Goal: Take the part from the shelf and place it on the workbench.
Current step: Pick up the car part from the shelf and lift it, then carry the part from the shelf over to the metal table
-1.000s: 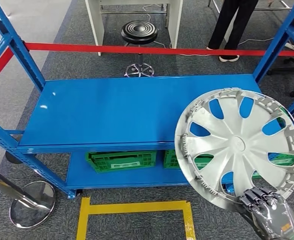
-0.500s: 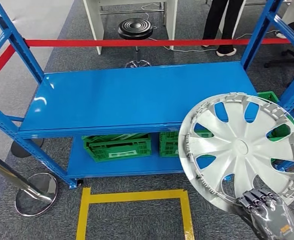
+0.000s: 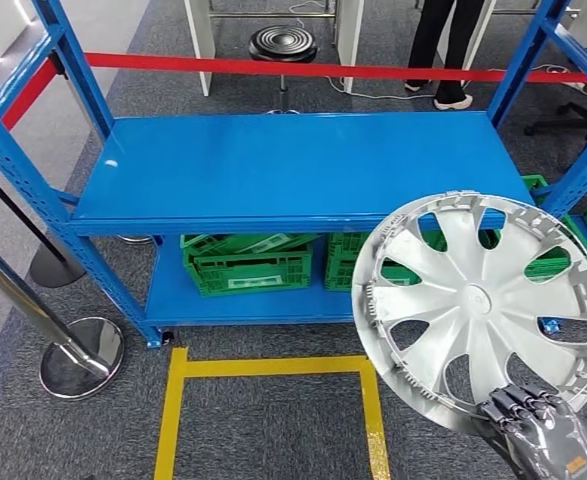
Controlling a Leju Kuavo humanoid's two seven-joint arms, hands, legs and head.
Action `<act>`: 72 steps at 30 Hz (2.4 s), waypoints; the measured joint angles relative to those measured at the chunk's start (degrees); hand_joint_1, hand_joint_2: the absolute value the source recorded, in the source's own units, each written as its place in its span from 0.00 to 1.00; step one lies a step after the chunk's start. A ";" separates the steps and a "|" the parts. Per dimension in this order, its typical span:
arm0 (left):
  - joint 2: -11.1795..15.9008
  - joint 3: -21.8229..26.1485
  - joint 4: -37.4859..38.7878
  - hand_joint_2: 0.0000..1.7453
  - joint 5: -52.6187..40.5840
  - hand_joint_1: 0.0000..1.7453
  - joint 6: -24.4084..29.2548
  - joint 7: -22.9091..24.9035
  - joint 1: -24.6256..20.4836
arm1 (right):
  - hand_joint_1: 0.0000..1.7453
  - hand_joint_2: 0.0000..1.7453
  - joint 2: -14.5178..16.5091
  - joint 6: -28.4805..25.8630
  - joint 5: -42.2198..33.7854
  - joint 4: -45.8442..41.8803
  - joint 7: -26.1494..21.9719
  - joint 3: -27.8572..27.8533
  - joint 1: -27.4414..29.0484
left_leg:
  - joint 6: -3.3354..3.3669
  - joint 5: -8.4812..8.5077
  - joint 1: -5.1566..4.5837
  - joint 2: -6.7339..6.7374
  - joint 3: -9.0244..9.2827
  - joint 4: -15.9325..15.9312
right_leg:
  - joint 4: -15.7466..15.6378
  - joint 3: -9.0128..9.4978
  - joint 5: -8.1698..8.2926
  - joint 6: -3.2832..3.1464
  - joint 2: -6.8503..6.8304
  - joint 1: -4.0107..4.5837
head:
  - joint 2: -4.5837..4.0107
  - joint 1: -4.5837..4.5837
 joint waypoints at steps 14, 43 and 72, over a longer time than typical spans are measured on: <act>-0.02 0.11 0.01 1.00 -0.87 0.00 0.99 -0.14 0.05 | 1.00 1.00 -2.33 0.45 0.22 -1.48 1.59 -0.41 3.64 | -3.78 -4.54 0.33 -1.53 -9.71 14.23 | -15.87 12.78 3.09 -2.87 -0.78 -0.37 | 0.00 -0.47; -0.32 0.10 0.04 1.00 -2.22 0.00 2.06 -0.08 0.18 | 1.00 1.00 -3.31 0.48 -0.60 -3.68 1.96 -1.22 6.07 | -2.99 -3.73 0.12 -3.43 -5.49 9.46 | -13.04 8.54 4.93 -1.66 0.62 -1.09 | 0.00 -0.44; -0.20 0.11 0.05 1.00 -2.81 0.00 3.11 -0.53 0.22 | 1.00 1.00 -4.16 1.38 -0.25 -3.13 1.93 1.12 3.34 | -2.13 -0.78 -0.30 -6.19 -4.69 5.71 | -12.65 8.18 4.91 -1.81 2.34 -0.97 | 0.00 -0.06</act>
